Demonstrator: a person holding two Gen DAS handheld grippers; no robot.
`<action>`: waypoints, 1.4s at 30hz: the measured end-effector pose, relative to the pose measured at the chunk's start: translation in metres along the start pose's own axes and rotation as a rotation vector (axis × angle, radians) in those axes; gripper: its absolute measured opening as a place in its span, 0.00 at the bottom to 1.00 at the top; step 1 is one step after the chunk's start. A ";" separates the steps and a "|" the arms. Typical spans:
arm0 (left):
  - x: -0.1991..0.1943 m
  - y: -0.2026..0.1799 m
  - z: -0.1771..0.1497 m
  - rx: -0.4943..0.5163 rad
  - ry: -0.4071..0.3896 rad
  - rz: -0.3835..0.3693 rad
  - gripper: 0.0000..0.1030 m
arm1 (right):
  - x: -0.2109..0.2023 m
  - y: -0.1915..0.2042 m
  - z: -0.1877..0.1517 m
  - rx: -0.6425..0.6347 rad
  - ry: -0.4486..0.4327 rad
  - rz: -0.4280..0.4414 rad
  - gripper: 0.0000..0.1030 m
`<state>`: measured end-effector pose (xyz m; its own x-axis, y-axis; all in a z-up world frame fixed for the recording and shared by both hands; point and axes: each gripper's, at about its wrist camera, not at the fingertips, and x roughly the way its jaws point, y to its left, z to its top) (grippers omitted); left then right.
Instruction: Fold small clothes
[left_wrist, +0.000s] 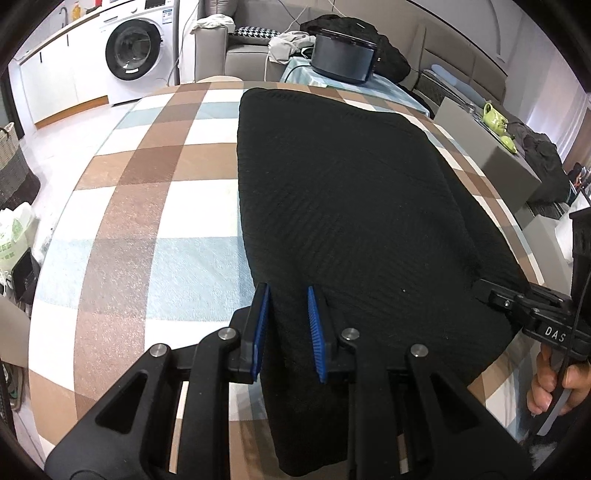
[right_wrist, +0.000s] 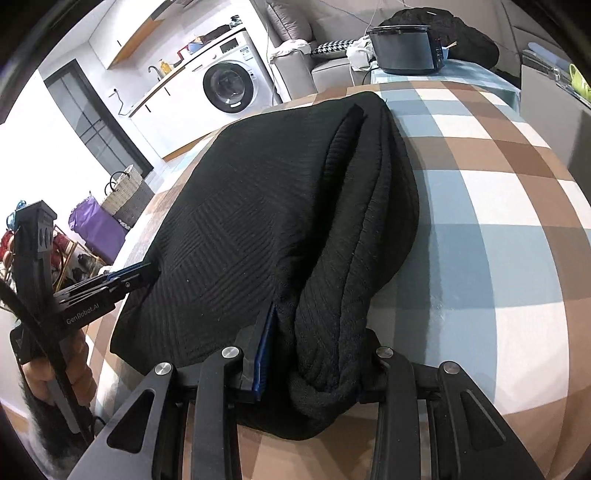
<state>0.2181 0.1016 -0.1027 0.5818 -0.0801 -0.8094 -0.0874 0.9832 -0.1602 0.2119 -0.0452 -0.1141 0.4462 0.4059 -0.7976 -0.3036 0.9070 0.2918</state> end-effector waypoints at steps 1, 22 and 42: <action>0.001 0.000 0.000 0.000 -0.001 -0.002 0.17 | -0.001 0.000 -0.001 -0.001 -0.003 -0.005 0.33; -0.065 0.005 -0.026 -0.002 -0.201 -0.074 0.81 | -0.063 0.002 -0.004 -0.077 -0.177 -0.008 0.96; -0.124 -0.004 -0.070 0.048 -0.459 -0.018 1.00 | -0.097 0.004 -0.036 -0.188 -0.419 0.088 1.00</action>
<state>0.0902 0.0961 -0.0412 0.8818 -0.0273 -0.4708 -0.0424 0.9897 -0.1368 0.1372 -0.0847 -0.0543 0.7022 0.5253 -0.4806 -0.4851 0.8471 0.2171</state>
